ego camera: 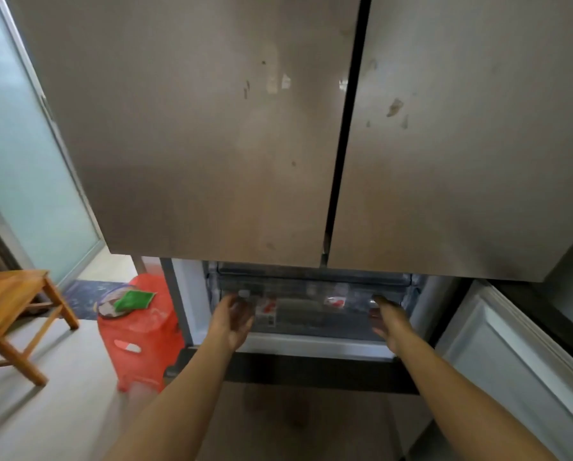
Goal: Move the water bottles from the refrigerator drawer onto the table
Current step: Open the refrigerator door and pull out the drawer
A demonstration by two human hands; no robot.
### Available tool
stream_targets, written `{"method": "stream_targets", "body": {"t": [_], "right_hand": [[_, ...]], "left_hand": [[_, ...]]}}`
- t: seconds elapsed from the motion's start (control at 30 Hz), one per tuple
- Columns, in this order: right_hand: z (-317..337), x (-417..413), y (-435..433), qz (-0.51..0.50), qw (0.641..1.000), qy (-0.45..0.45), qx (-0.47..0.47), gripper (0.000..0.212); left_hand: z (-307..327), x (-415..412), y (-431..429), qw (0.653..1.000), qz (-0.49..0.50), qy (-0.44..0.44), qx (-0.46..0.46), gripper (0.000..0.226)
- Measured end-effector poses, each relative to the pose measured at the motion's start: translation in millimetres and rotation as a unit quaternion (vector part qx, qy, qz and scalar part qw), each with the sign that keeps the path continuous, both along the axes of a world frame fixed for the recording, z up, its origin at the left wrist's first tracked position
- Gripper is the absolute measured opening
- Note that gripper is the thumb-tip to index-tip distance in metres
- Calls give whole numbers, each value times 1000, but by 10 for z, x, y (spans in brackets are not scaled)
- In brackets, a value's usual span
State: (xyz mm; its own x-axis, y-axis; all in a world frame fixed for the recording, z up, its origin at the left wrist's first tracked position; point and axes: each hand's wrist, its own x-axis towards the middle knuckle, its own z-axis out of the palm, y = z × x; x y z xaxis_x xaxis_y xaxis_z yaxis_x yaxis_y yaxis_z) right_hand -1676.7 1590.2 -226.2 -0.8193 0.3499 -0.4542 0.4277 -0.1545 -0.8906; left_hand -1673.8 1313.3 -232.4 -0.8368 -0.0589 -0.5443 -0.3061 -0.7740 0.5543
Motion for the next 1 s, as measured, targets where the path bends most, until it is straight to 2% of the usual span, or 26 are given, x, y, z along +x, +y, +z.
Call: {"method": "stream_targets", "body": {"t": [0.1, 0.2, 0.33, 0.43, 0.5, 0.57, 0.63, 1.0], "right_hand": [[4, -87, 49, -50, 992, 34, -113, 15], [27, -195, 161, -114, 967, 51, -221, 19], [17, -265, 208, -138, 952, 43, -271, 26], [-22, -325, 233, -150, 937, 14, -316, 41], [6, -354, 228, -150, 925, 27, -348, 53], [30, -331, 212, -148, 921, 38, -358, 50], [-24, -273, 209, -121, 929, 43, -348, 32], [-217, -169, 270, -83, 925, 96, -357, 18]], "left_hand": [[18, -123, 8, 1000, 18, 8, 24, 18], [81, -256, 85, 999, 22, 23, 36, 18], [-3, -379, 115, 999, 27, 11, 28, 22], [-23, -359, 125, 998, 33, 22, 42, 22], [-3, -315, 143, 997, 31, 37, 53, 20], [11, -269, 165, 997, 31, 44, 57, 18], [7, -242, 186, 997, 35, 50, 54, 18], [12, -202, 173, 998, 28, 40, 43, 14]]}}
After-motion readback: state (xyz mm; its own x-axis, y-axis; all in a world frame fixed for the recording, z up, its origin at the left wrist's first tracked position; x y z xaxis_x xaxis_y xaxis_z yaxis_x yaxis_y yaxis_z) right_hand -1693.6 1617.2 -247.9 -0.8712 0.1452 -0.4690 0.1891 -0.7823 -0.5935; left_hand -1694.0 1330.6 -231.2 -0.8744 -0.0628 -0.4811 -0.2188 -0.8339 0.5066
